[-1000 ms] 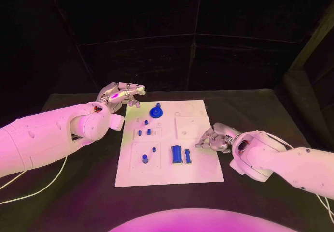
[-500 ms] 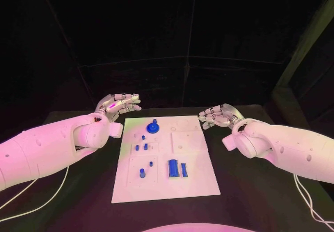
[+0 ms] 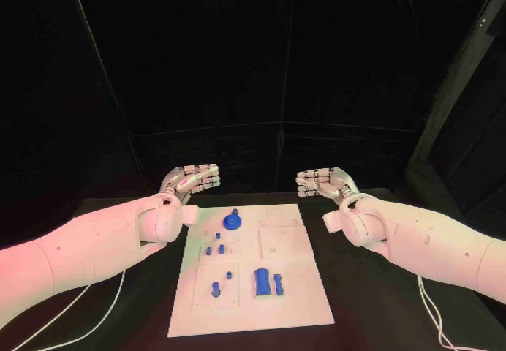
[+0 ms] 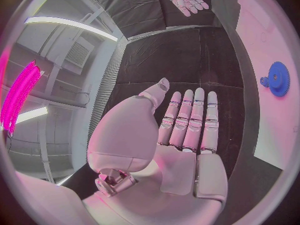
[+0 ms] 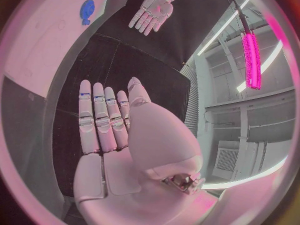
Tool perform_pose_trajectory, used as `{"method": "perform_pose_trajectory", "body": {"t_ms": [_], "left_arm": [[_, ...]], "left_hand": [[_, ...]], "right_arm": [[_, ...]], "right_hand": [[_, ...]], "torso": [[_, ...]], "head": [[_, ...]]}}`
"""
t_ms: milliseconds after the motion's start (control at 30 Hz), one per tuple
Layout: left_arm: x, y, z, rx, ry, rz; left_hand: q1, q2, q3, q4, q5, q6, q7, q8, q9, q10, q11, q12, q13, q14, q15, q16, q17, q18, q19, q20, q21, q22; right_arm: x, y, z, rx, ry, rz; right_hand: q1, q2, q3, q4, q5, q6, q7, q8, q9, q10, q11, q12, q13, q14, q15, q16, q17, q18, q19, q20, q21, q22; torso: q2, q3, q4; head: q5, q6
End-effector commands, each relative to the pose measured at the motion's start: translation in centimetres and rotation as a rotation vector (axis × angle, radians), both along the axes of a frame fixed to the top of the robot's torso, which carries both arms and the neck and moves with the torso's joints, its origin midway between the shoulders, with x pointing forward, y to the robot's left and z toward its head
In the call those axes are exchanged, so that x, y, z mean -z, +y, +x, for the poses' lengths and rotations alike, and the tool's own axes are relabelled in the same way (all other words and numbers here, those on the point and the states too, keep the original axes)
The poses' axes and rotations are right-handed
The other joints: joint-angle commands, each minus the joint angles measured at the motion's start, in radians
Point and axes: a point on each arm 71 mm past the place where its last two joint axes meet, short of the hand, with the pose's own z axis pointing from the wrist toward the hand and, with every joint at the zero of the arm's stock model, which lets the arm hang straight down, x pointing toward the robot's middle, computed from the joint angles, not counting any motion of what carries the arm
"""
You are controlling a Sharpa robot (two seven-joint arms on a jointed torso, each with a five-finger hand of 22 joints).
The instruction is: Assemble the parts on the task board
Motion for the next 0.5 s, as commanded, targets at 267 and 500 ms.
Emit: {"method": "perform_pose_trajectory", "body": {"t_ms": [267,500], "left_arm": [[0.0,-0.9,-1.1,-0.014,-0.010,0.019],[-0.6,-2.7,-3.9,-0.045,-0.046,0.061]], "left_hand": [[-0.605,0.030,-0.134,0.017,-0.046,-0.438,-0.066,-0.077,-0.066,-0.459,-0.076,-0.073,-0.063,-0.395,-0.126,-0.112,-0.079,-0.070,-0.337,-0.132,-0.074,-0.178],[-0.767,0.030,-0.168,0.017,-0.046,-0.556,-0.139,-0.077,-0.066,-0.581,-0.155,-0.073,-0.063,-0.503,-0.126,-0.139,-0.162,-0.087,-0.429,-0.169,-0.074,-0.224]], "right_arm": [[-0.4,0.5,-1.0,0.024,-0.012,0.034],[-1.3,1.4,-3.4,0.082,-0.030,0.105]], "right_hand": [[-0.729,-0.085,0.085,-0.073,-0.106,-0.446,-0.083,-0.066,-0.131,-0.499,-0.069,-0.069,-0.065,-0.516,-0.118,-0.066,-0.125,-0.068,-0.485,-0.101,-0.074,-0.064],[-0.921,-0.085,0.110,-0.145,-0.133,-0.565,-0.108,-0.066,-0.131,-0.632,-0.152,-0.069,-0.065,-0.653,-0.118,-0.066,-0.125,-0.084,-0.614,-0.130,-0.152,-0.064]], "torso": [[0.006,0.0184,0.0368],[0.011,0.0331,0.0654]], "head": [[-0.002,0.015],[-0.004,0.028]]}}
